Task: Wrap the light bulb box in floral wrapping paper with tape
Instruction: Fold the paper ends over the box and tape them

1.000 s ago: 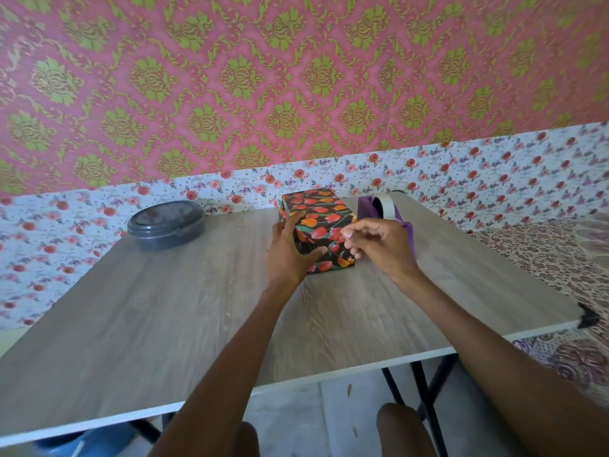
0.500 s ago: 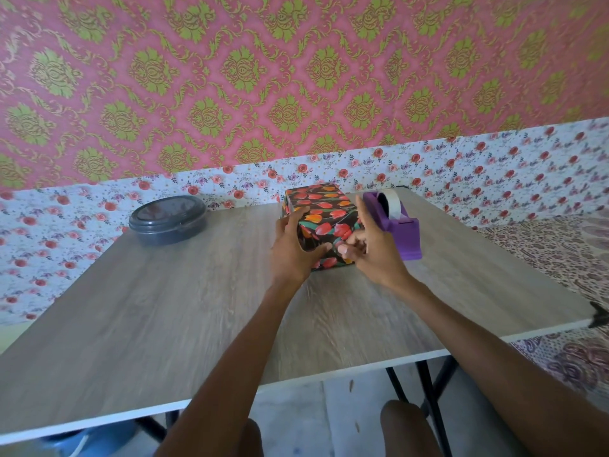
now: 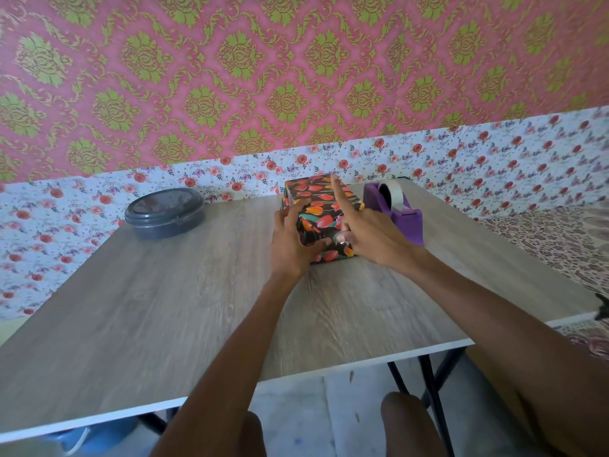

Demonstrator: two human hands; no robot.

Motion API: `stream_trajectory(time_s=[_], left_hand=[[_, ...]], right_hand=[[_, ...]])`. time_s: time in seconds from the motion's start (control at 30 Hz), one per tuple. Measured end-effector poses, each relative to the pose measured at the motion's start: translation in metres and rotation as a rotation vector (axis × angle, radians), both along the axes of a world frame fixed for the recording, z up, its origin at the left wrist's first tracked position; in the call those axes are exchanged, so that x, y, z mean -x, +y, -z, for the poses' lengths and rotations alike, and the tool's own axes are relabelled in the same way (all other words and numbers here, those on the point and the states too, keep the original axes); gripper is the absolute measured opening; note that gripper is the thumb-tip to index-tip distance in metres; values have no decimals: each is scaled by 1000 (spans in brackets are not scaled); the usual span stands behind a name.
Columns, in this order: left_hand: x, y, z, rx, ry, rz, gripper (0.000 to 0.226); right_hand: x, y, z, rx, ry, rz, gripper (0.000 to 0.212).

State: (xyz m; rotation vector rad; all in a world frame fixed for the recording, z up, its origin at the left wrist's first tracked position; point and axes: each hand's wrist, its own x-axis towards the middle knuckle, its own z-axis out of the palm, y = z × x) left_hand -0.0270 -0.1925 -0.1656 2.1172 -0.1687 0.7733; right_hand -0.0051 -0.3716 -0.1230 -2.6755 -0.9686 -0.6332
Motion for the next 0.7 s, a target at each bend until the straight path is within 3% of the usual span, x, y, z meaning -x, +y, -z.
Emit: stream_trajectory(time_s=[0.2, 0.43, 0.57, 0.7], left_hand=[[0, 1, 0, -42, 7, -11, 86], [1, 2, -1, -33, 13, -19, 83], [-1, 2, -1, -47, 37, -20, 85], [1, 6, -6, -82, 78, 18, 88]], right_hand=[[11, 4, -18, 111, 6, -134, 113], [2, 11, -15, 271, -115, -22, 115], [17, 17, -20, 252, -148, 17, 102], [10, 23, -12, 284, -212, 85, 112]])
